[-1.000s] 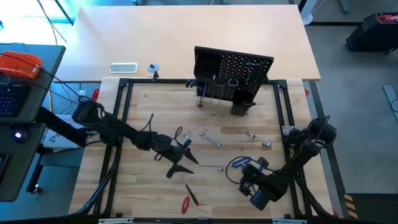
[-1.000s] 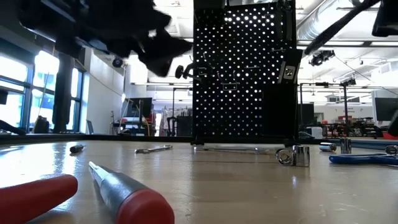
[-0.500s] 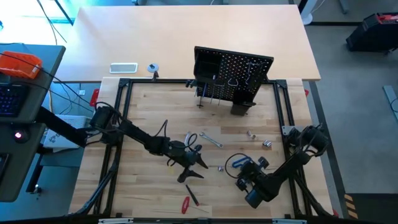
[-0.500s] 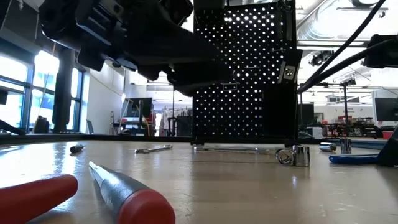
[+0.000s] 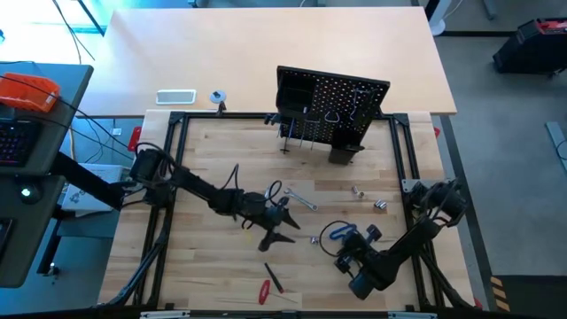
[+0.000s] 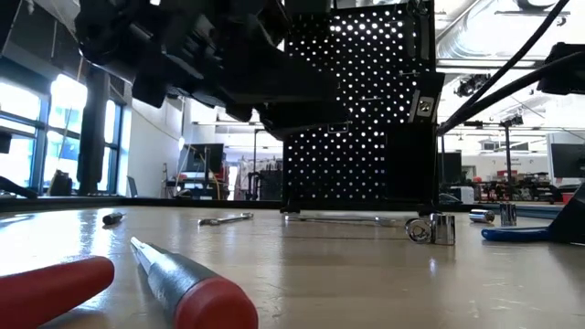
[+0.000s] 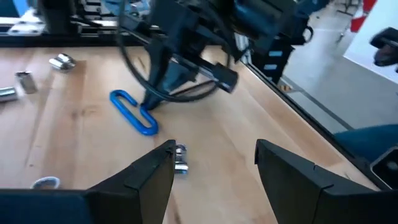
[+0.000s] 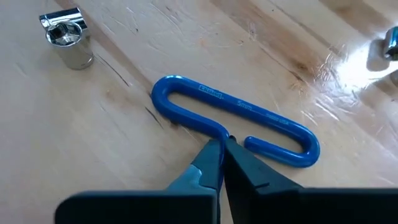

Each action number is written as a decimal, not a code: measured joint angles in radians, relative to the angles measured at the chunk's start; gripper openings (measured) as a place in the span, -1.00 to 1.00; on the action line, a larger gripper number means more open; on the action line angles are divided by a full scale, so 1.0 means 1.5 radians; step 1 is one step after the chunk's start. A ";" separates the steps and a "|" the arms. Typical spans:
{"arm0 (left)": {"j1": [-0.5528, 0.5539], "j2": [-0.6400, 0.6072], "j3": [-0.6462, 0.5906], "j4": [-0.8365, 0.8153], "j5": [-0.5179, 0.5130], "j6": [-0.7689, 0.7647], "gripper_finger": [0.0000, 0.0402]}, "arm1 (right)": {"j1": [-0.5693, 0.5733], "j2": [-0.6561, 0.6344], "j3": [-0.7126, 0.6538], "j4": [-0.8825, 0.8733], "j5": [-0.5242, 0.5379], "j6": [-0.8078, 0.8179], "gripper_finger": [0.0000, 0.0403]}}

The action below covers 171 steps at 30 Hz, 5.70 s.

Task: Hang tools onto peg board
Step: Hang the silver socket onto the pegboard

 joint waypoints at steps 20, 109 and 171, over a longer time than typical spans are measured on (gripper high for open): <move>0.049 0.068 0.014 0.070 0.107 -0.082 0.07 | -0.023 -0.001 0.064 -0.041 0.064 -0.076 -1.00; 0.050 -0.188 0.282 -0.637 -0.177 0.307 -0.65 | 0.008 -0.003 0.065 0.035 0.093 -0.095 -0.16; 0.395 -0.224 0.658 -0.736 -0.086 0.361 -0.65 | 0.004 -0.003 0.065 0.054 0.179 -0.097 -0.16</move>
